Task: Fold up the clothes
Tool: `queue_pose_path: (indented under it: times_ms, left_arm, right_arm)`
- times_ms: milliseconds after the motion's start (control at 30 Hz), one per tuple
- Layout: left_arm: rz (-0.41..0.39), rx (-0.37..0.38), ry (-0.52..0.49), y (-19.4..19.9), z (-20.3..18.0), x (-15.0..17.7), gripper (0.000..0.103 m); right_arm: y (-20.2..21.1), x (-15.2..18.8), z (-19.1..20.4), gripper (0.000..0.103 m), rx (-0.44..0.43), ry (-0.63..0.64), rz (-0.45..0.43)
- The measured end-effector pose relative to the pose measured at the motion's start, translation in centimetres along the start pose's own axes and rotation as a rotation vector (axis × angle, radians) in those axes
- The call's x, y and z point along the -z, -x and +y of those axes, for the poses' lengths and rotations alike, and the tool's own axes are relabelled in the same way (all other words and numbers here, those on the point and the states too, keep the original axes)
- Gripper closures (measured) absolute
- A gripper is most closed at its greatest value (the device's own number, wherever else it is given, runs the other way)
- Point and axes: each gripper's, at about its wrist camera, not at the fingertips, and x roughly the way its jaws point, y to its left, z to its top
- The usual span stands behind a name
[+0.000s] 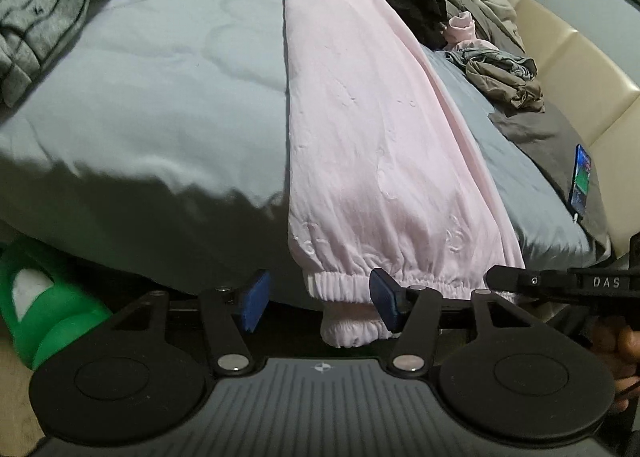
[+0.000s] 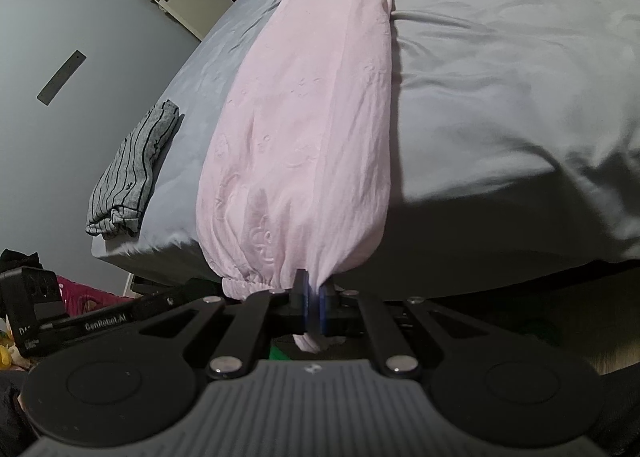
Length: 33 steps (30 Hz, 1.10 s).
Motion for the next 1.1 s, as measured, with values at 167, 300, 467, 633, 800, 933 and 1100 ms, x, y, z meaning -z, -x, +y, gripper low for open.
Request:
queue_pose_path:
  times_ms: [167, 300, 467, 633, 800, 933, 1100]
  left_arm:
    - [0.036, 0.023, -0.005, -2.7, 0.6, -0.3, 0.05]
    - [0.046, 0.061, 0.029, -4.1, 1.1, -0.4, 0.05]
    - [0.041, 0.135, 0.095, -5.0, 1.5, -0.8, 0.051]
    - [0.063, 0.224, 0.118, -4.7, 1.7, -0.9, 0.096]
    - [0.091, 0.198, 0.16, -3.0, 1.6, -0.7, 0.098]
    - [0.097, 0.167, 0.127, -0.5, 0.4, -1.2, 0.098]
    - [0.14, 0.15, 0.067, 2.2, -1.6, -0.6, 0.098]
  right_arm:
    - [-0.1, -0.1, 0.1, 0.097, -0.015, 0.0, -0.005]
    - [-0.1, -0.1, -0.1, 0.097, -0.016, -0.004, -0.004]
    - [-0.2, -0.1, -0.2, 0.097, -0.017, -0.01, -0.001]
    - [-0.3, -0.4, -0.1, 0.097, -0.011, -0.009, -0.005]
    - [-0.1, -0.4, 0.5, 0.097, -0.003, 0.003, 0.005]
    - [0.9, -0.3, 0.8, 0.098, -0.04, -0.041, 0.02]
    - [3.0, 0.5, 0.9, 0.098, -0.081, -0.074, 0.048]
